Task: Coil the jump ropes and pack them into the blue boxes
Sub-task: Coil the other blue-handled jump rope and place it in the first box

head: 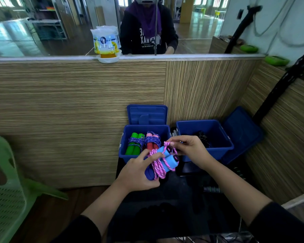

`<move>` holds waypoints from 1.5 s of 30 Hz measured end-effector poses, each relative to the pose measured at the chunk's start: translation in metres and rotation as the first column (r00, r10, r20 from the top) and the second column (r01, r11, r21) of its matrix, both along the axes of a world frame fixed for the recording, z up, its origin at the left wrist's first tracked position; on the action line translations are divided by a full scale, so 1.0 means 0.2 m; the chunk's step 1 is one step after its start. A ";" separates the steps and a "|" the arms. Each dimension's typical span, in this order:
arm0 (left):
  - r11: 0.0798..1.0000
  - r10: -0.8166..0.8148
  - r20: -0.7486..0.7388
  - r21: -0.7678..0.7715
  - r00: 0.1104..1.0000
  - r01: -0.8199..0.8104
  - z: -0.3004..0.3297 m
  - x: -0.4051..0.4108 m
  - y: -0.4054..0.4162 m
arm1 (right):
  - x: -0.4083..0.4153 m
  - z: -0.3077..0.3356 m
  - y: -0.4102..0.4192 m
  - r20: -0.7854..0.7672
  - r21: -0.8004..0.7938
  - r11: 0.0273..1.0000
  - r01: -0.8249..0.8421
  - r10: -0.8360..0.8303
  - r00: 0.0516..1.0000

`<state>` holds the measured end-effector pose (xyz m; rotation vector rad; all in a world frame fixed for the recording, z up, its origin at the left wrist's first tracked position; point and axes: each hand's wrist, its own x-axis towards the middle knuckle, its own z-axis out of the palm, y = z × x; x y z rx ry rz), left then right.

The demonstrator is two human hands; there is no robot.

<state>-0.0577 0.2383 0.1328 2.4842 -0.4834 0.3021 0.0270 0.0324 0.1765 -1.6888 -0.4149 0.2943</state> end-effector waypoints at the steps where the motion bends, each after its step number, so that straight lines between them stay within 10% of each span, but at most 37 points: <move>1: 1.000 -0.016 -0.004 0.009 1.000 0.016 0.00 0.00 -0.01 | 0.01 0.00 0.00 -0.010 -0.018 1.000 -0.017 0.017 1.000; 17: 0.970 0.190 -0.081 -0.138 0.978 -0.200 -0.05 0.04 -0.06 | -0.04 -0.03 0.03 -0.527 0.188 0.982 0.020 0.084 0.846; 23: 0.722 0.181 -0.352 -0.587 0.919 -0.367 -0.03 0.08 -0.18 | -0.13 -0.14 0.11 -0.277 0.167 0.984 0.053 -0.005 0.961; 31: 0.671 0.235 -0.301 -0.638 0.924 -0.378 -0.06 0.11 -0.23 | -0.13 -0.16 0.16 -0.400 0.413 0.903 0.123 0.058 0.915; 45: 0.642 0.317 -0.359 -0.600 0.878 -0.477 -0.21 0.17 -0.20 | -0.13 -0.19 0.09 -0.189 -0.217 0.965 -0.149 0.108 0.976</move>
